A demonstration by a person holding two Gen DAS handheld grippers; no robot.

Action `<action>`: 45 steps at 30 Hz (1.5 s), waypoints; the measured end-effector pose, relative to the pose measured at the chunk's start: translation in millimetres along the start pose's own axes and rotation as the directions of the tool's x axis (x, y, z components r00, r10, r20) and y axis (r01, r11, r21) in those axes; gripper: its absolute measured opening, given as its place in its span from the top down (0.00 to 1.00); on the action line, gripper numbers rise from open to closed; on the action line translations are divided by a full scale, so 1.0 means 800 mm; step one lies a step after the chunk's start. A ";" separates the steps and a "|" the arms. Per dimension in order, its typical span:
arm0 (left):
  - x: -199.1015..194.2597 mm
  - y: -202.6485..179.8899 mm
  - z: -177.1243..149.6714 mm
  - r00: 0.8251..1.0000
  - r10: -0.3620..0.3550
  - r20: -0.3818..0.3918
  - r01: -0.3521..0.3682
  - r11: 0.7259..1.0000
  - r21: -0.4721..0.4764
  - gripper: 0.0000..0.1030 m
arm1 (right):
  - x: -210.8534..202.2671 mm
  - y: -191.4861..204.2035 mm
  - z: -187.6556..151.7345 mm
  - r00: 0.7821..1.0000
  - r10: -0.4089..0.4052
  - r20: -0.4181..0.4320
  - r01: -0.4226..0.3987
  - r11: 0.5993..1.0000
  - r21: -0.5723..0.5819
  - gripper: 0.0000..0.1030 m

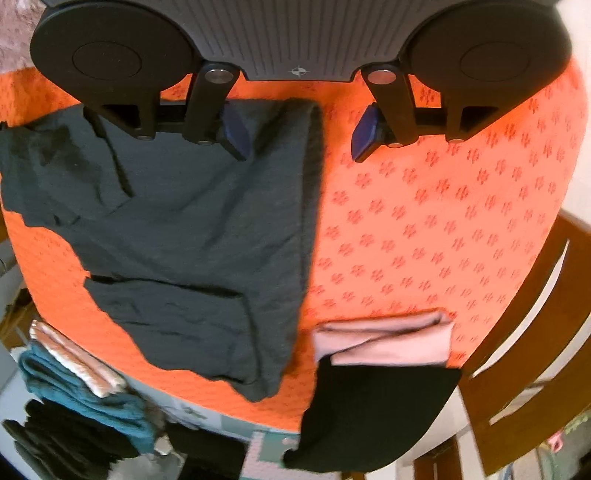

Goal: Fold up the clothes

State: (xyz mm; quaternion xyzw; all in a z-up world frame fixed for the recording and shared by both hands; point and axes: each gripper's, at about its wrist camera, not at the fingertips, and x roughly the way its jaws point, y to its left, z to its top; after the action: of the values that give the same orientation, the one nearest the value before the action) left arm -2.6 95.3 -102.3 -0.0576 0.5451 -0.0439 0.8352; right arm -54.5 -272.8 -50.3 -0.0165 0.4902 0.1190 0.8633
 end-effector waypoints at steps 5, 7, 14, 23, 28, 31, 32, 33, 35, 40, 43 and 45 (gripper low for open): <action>0.006 0.011 -0.010 0.999 -0.031 -0.028 0.029 0.998 -0.057 0.39 | 0.021 0.075 0.026 0.988 0.157 0.003 -0.154 0.973 -0.175 0.86; 0.006 0.010 -0.014 1.000 -0.020 -0.012 0.019 0.999 -0.051 0.52 | 0.031 0.101 0.036 0.977 0.213 -0.024 -0.212 0.951 -0.224 0.85; -0.018 0.007 -0.017 0.997 0.007 0.074 -0.005 1.000 -0.024 0.95 | 0.086 0.147 0.042 0.968 0.209 -0.142 -0.243 0.922 -0.302 0.63; -0.032 0.016 -0.019 0.995 0.033 0.091 -0.029 0.999 -0.040 0.92 | 0.115 0.166 0.021 0.959 0.190 -0.209 -0.244 0.931 -0.272 0.96; -0.035 0.009 -0.019 0.994 0.063 0.090 -0.063 0.998 -0.004 0.81 | 0.081 0.139 0.024 0.978 0.170 -0.121 -0.191 0.963 -0.190 0.98; -0.047 0.007 -0.015 0.992 0.049 0.114 -0.050 0.999 0.004 0.71 | 0.047 0.104 0.026 0.987 0.149 -0.057 -0.153 0.984 -0.090 0.98; -0.051 0.006 -0.013 0.992 0.043 0.122 -0.044 0.999 0.007 0.68 | 0.035 0.090 0.026 0.990 0.136 -0.036 -0.138 0.989 -0.055 0.98; -0.054 0.004 -0.012 0.991 0.035 0.126 -0.037 0.999 0.009 0.66 | 0.023 0.076 0.026 0.993 0.118 -0.017 -0.118 0.993 -0.022 0.98; -0.056 -0.001 -0.009 0.991 0.011 0.131 -0.013 1.000 0.016 0.58 | -0.002 0.046 0.023 0.998 0.066 0.020 -0.067 0.997 0.041 0.98; -0.039 -0.026 -0.008 0.996 -0.037 0.082 0.031 0.997 0.072 0.50 | -0.065 -0.036 0.008 0.991 -0.111 0.069 0.098 0.981 0.165 0.98; -0.031 -0.046 -0.009 0.997 -0.065 0.050 0.060 0.993 0.104 0.47 | -0.101 -0.085 -0.004 0.971 -0.224 0.079 0.201 0.952 0.230 0.99; -0.028 -0.059 -0.009 0.996 -0.082 0.037 0.077 0.989 0.123 0.46 | -0.123 -0.118 -0.014 0.952 -0.296 0.076 0.265 0.925 0.273 0.98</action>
State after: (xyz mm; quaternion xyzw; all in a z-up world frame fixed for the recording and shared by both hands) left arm -19.1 51.1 -77.9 -0.0295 0.5209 -0.1089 0.8461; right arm -91.2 -384.3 19.7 0.0337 0.4432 -0.0705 0.8930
